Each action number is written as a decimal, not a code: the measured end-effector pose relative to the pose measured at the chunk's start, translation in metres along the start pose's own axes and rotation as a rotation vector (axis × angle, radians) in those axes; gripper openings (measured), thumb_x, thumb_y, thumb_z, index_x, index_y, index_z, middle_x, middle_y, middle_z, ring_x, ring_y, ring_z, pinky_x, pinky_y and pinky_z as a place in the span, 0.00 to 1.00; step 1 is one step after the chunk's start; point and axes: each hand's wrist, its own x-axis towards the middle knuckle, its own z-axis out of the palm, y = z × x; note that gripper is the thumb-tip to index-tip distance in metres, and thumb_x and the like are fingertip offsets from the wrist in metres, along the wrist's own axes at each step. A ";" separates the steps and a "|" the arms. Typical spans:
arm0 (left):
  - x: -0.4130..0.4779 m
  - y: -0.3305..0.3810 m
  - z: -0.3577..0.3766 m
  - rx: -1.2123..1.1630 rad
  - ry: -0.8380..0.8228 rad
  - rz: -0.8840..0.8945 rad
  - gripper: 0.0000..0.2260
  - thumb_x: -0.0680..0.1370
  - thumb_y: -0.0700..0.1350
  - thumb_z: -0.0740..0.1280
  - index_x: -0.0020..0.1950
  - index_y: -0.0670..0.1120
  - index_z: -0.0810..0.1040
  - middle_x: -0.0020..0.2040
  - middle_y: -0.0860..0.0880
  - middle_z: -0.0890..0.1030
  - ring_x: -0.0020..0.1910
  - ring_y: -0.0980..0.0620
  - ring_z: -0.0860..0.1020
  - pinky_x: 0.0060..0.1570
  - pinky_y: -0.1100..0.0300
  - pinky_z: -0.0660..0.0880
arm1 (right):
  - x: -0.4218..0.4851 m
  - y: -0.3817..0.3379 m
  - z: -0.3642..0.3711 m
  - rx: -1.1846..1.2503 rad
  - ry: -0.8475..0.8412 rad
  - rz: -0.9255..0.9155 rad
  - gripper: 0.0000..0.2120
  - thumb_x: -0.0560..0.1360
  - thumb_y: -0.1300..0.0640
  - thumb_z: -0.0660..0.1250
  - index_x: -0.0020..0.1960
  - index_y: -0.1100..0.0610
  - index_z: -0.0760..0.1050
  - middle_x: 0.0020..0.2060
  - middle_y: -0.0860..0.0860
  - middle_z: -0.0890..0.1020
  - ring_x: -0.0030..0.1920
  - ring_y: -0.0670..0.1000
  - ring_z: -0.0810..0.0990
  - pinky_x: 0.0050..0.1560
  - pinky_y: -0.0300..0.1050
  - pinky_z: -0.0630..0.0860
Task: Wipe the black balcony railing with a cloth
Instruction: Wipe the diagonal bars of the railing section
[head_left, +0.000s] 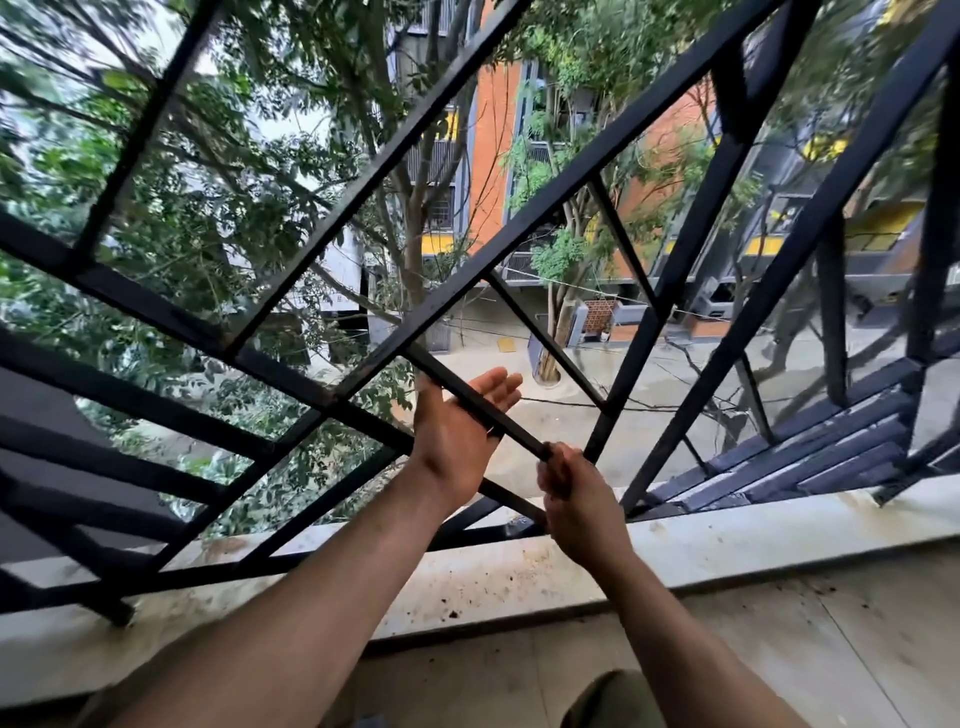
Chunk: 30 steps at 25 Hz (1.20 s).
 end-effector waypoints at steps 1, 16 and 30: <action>-0.002 -0.005 0.001 0.015 0.107 0.053 0.39 0.80 0.69 0.43 0.71 0.41 0.73 0.62 0.43 0.82 0.64 0.47 0.79 0.63 0.50 0.71 | -0.001 -0.017 -0.005 0.161 -0.005 0.062 0.08 0.76 0.58 0.67 0.54 0.49 0.75 0.47 0.52 0.84 0.47 0.58 0.84 0.45 0.56 0.82; -0.015 0.017 0.057 0.743 -0.107 0.275 0.24 0.73 0.32 0.64 0.69 0.46 0.73 0.56 0.44 0.82 0.58 0.50 0.78 0.53 0.59 0.76 | 0.016 -0.066 -0.095 -0.841 0.192 -0.394 0.11 0.78 0.59 0.60 0.59 0.49 0.72 0.48 0.51 0.81 0.45 0.60 0.82 0.38 0.49 0.74; -0.023 0.010 0.045 0.584 -0.115 0.216 0.35 0.66 0.35 0.62 0.74 0.45 0.70 0.64 0.43 0.78 0.62 0.44 0.78 0.57 0.46 0.78 | 0.014 -0.092 -0.120 -0.873 0.409 -0.378 0.16 0.79 0.61 0.62 0.65 0.52 0.74 0.52 0.54 0.83 0.44 0.60 0.81 0.38 0.48 0.71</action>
